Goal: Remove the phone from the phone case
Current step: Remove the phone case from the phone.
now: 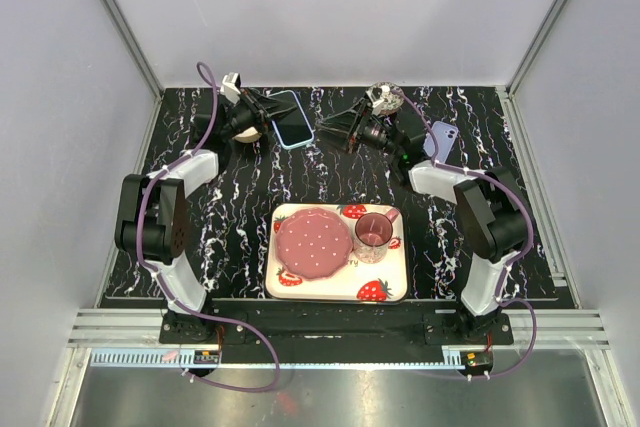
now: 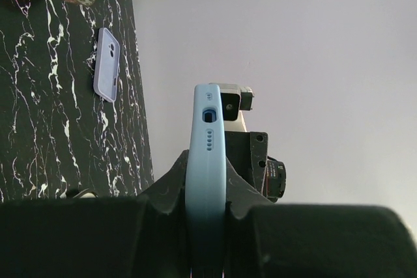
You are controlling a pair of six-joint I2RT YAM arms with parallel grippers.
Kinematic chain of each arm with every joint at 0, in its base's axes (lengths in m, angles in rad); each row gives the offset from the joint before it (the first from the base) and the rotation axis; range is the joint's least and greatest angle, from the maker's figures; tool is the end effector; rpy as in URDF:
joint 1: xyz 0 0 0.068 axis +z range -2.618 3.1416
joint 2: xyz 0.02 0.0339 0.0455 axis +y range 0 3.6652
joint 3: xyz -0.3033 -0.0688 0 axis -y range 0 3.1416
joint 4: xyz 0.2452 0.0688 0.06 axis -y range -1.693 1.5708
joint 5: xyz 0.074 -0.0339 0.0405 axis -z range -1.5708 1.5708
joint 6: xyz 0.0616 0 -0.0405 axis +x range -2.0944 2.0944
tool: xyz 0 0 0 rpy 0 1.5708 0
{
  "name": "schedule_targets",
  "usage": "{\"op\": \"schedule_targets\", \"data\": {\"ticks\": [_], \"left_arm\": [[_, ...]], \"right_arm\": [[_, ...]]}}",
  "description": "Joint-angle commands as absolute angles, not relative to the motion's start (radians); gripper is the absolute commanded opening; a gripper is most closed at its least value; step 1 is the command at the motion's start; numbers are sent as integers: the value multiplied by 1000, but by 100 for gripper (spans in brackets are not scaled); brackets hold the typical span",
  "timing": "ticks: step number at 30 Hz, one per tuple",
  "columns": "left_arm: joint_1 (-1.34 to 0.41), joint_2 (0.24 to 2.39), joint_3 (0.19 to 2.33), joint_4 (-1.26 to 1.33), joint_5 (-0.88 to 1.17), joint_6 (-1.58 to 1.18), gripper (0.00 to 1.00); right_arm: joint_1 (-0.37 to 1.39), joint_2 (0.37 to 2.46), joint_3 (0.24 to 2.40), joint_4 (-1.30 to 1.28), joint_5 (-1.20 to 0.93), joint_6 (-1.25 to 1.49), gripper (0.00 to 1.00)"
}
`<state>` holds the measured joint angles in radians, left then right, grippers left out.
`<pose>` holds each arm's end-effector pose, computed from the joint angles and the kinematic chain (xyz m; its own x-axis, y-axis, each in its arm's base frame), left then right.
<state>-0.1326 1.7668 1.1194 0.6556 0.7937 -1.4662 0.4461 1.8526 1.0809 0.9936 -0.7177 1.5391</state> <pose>0.4185 -0.1001 0.3119 -0.7942 -0.5976 -0.1102 0.0915 0.0616 -0.9939 0.3789 0.2261 0.3033 -0.8970 0.4056 -0.1756 -0.2271 -0.0821 0.9704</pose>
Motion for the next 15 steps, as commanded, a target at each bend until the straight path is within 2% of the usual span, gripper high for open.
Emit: {"op": "schedule_targets", "data": {"ticks": [1,11,15], "left_arm": [[-152,1706,1132,764,793,-1476,0],[-149,1683,1124,765,778,-1479,0],[-149,1683,1118,781,776,-1488,0]], "right_arm": [[488,1852,1106,996,-709,1508,50],[495,1822,1092,841,-706,1419,60],[508,1828,1103,854,-712,1424,56]]}}
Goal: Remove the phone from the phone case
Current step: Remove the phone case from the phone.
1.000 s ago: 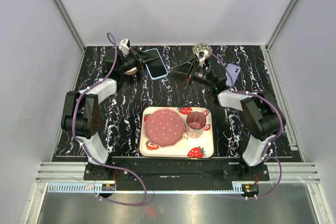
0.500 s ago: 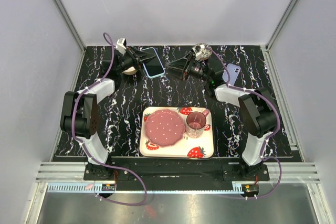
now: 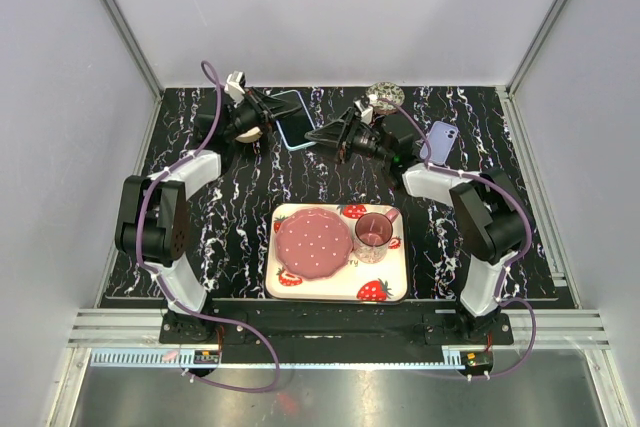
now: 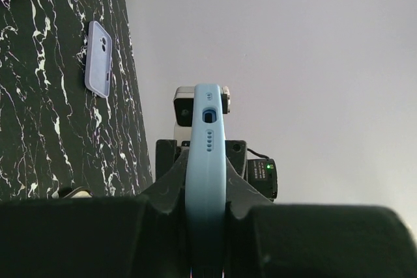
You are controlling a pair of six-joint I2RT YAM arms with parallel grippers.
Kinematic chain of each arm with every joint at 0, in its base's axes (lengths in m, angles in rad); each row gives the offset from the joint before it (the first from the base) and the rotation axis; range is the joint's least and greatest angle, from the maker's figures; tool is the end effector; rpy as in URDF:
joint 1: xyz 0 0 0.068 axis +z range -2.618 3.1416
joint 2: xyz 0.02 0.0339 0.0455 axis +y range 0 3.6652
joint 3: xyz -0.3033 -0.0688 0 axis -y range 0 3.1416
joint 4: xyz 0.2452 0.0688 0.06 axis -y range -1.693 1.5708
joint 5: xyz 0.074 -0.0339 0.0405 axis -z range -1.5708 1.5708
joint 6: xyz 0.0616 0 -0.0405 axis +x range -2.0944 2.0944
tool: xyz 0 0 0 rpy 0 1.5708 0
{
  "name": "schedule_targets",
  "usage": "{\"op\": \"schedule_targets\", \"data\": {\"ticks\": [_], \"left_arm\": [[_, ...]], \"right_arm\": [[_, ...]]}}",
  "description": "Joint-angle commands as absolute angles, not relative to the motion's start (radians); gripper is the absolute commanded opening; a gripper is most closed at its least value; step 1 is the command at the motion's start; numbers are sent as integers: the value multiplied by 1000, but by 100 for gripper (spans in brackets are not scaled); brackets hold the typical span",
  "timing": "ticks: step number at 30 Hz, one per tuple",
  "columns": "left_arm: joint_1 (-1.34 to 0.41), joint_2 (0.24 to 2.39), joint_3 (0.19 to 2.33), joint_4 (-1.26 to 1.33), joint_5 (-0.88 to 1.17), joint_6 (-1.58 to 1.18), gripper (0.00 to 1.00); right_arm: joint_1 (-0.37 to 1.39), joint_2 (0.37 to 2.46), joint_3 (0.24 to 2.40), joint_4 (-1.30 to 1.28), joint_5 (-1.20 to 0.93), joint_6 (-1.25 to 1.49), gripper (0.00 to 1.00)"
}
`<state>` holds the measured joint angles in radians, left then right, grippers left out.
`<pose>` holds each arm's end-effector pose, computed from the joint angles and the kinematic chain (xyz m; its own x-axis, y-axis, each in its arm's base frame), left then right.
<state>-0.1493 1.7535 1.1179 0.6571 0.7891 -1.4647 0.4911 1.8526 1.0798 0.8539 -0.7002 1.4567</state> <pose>0.4142 -0.1065 0.3170 -0.7997 -0.5881 -0.1210 0.1065 0.0594 -0.9925 0.3715 0.2437 0.2864 -0.9128 0.3734 -0.1653 -0.1765 0.0043 0.9843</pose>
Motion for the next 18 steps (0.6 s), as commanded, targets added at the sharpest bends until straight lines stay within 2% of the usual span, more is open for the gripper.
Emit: {"op": "schedule_targets", "data": {"ticks": [1,4,5,7,8,11,14,18], "left_arm": [[-149,1683,1115,785,776,-1489,0],[-149,1680,1111,787,778,-1494,0],[-149,1680,1112,785,776,-1493,0],[-149,1675,1112,787,778,-1493,0],[-147,1674,1112,788,778,-1494,0],[-149,1671,1097,827,769,-1541,0],[-149,1701,1069,1052,761,-1696,0],[-149,1724,1071,1285,746,-1824,0]], "right_arm": [[509,1832,1104,859,-712,1427,48],[512,1851,1104,926,-715,1495,33],[514,1856,1097,992,-715,1520,21],[514,1884,1086,1079,-704,1618,10],[514,1894,1074,1176,-700,1655,0],[514,1953,1065,1392,-666,1807,0],[514,2009,1083,1558,-615,1937,0],[514,1999,1111,1565,-572,1986,0]]}}
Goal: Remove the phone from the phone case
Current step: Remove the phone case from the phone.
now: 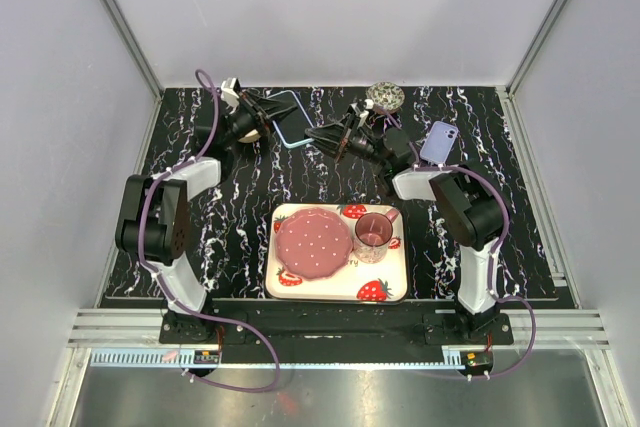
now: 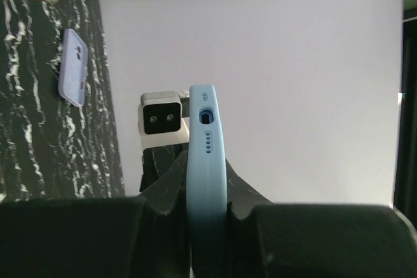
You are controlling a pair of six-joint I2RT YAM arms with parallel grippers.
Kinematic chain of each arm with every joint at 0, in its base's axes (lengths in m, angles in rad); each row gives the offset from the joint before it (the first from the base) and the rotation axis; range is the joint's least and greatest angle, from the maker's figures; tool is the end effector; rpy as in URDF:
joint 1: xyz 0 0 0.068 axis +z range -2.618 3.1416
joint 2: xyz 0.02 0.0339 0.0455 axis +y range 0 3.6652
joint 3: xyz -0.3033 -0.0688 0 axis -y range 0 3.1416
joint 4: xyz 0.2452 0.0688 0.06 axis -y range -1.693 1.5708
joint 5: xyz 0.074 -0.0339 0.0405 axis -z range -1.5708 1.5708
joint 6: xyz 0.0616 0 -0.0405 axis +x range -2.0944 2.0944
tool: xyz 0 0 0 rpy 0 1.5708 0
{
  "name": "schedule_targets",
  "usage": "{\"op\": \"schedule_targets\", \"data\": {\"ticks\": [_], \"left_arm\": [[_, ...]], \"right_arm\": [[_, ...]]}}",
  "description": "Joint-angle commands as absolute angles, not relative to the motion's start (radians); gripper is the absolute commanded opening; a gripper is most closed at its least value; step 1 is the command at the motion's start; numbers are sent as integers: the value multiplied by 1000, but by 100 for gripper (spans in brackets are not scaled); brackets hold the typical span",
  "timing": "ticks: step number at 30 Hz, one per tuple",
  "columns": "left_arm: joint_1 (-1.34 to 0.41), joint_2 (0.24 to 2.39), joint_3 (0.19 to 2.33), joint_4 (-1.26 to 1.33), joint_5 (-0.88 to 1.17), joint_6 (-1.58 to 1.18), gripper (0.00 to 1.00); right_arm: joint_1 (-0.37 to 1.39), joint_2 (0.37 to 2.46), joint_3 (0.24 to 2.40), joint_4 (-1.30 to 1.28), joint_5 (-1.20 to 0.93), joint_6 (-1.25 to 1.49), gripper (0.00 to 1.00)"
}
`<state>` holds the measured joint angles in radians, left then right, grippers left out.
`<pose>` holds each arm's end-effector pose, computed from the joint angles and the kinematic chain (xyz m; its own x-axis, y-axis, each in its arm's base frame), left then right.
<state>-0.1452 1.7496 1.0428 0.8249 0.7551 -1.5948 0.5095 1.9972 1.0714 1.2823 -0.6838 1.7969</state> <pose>0.4069 -0.1022 0.3124 -0.7814 -0.6215 -0.0569 0.0979 -0.0320 -0.9947 0.3781 0.2558 0.2723 -0.9404 0.3399 -0.0048 -0.0963 -0.2529 0.9627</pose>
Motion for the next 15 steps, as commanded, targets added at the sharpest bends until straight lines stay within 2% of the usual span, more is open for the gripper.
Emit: {"op": "schedule_targets", "data": {"ticks": [1,15], "left_arm": [[-149,1720,1072,1296,742,-1831,0],[-149,1591,1147,1436,675,-1934,0]], "right_arm": [[514,1994,1117,1565,-566,2005,0],[522,1970,1272,1566,-420,2195,0]]}}
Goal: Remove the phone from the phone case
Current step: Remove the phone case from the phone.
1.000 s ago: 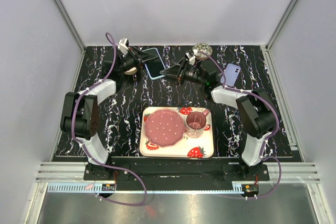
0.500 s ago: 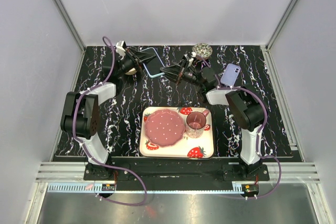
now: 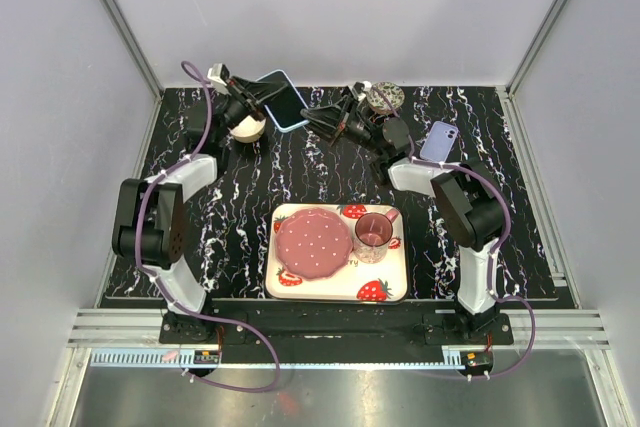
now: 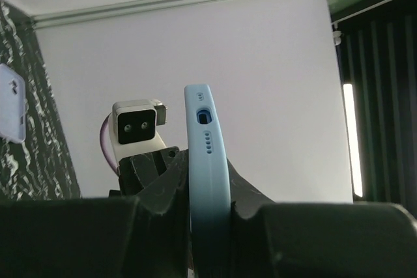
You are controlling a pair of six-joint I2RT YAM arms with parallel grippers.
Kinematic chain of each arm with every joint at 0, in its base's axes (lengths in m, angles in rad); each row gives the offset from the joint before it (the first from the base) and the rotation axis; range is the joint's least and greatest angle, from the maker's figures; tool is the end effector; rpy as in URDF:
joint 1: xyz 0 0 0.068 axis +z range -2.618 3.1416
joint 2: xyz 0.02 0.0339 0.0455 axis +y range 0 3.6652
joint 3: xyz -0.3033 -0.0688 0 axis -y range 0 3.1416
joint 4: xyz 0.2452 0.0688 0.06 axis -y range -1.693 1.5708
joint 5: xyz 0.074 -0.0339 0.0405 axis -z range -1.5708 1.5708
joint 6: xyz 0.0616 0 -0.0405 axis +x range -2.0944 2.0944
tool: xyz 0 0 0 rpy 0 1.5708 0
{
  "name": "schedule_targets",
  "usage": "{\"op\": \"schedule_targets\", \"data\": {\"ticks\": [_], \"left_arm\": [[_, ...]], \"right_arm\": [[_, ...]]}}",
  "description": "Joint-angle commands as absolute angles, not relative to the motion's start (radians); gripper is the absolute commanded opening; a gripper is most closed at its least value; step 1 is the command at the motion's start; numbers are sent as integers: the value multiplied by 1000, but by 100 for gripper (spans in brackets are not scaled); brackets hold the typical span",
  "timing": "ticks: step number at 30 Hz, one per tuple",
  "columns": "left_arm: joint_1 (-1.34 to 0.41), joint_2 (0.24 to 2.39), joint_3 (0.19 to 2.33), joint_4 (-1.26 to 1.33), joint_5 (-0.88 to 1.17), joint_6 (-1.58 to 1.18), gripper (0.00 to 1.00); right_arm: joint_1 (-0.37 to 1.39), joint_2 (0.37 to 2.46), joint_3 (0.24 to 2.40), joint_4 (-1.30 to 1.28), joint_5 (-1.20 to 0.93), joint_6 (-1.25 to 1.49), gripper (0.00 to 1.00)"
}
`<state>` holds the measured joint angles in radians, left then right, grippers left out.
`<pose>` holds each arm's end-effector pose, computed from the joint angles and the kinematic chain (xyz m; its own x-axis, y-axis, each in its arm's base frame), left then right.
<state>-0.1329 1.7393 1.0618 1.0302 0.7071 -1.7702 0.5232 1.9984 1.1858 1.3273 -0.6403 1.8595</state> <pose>0.4040 -0.0944 0.3473 -0.7589 -0.6504 -0.0341 0.1960 -0.1781 -0.9643 0.3847 0.2644 0.3135 -0.9373 0.3468 -0.0341 -0.1664 -0.3596 0.9181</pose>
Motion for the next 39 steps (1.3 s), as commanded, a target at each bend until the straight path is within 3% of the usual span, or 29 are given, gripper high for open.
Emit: {"op": "schedule_targets", "data": {"ticks": [1,21,32,39], "left_arm": [[-149,1583,1150,1443,672,-1943,0],[-187,1505,1219,1514,555,-1976,0],[-230,1529,1266,1539,528,-1982,0],[-226,1520,1255,1537,534,-1985,0]], "right_arm": [[525,1970,1282,1566,-413,2204,0],[603,2118,1732,1559,-184,2299,0],[609,2102,1717,1543,-193,2295,0],[586,2005,1516,1493,-259,2171,0]]}}
